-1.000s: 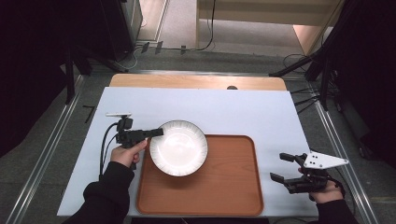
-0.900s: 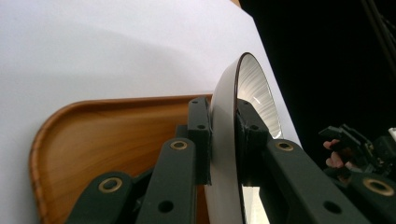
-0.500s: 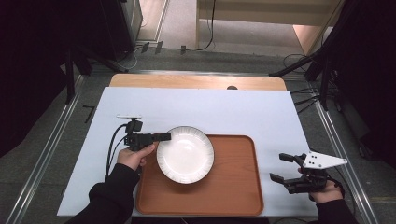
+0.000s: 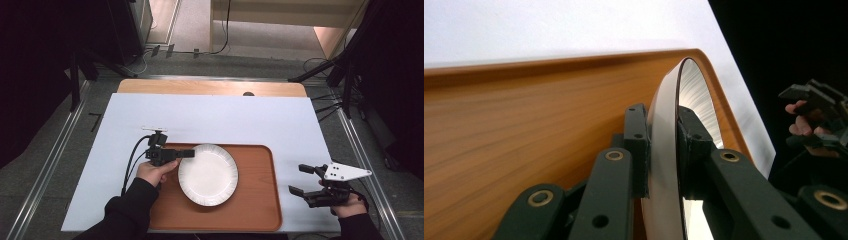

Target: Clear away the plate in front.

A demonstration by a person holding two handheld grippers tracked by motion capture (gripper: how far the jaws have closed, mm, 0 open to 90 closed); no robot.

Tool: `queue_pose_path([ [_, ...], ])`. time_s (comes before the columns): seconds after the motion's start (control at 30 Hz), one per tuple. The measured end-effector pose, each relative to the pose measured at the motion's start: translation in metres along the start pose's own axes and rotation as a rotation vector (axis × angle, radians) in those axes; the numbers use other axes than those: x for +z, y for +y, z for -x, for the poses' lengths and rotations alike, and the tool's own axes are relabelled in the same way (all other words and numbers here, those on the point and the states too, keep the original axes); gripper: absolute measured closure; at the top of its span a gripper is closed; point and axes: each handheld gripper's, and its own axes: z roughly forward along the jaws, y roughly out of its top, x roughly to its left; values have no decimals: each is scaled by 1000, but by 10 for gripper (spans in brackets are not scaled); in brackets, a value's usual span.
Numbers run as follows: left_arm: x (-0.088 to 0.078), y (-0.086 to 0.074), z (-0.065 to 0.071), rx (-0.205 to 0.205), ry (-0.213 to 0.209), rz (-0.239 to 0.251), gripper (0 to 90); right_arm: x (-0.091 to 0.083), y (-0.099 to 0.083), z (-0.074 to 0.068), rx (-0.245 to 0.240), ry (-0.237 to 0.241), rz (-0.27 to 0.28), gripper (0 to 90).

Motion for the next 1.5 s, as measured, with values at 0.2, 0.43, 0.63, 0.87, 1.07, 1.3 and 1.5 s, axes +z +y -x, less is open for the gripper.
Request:
queue_pose_path([
  [0.2, 7, -2, 3, 30, 39, 1, 805, 0, 0, 0, 1, 2, 0, 174],
  [0.43, 17, -3, 7, 96, 110, -28, 835, 1, 0, 0, -2, -1, -1, 174],
  [0.63, 19, -4, 6, 94, 105, -22, 835, 1, 0, 0, -4, 3, -8, 174],
  [0.87, 25, -6, 4, 119, 118, -49, 833, 1, 0, 0, -4, 3, -6, 174],
  [1.07, 28, -7, 1, 137, 148, -80, 817, 1, 0, 0, -4, 4, -2, 174],
  [1.3, 30, -7, 0, 144, 158, -101, 778, 1, 0, 0, -1, 7, -9, 174],
  [1.5, 30, -6, 2, 155, 149, -108, 733, 1, 0, -1, -2, 9, -11, 174],
])
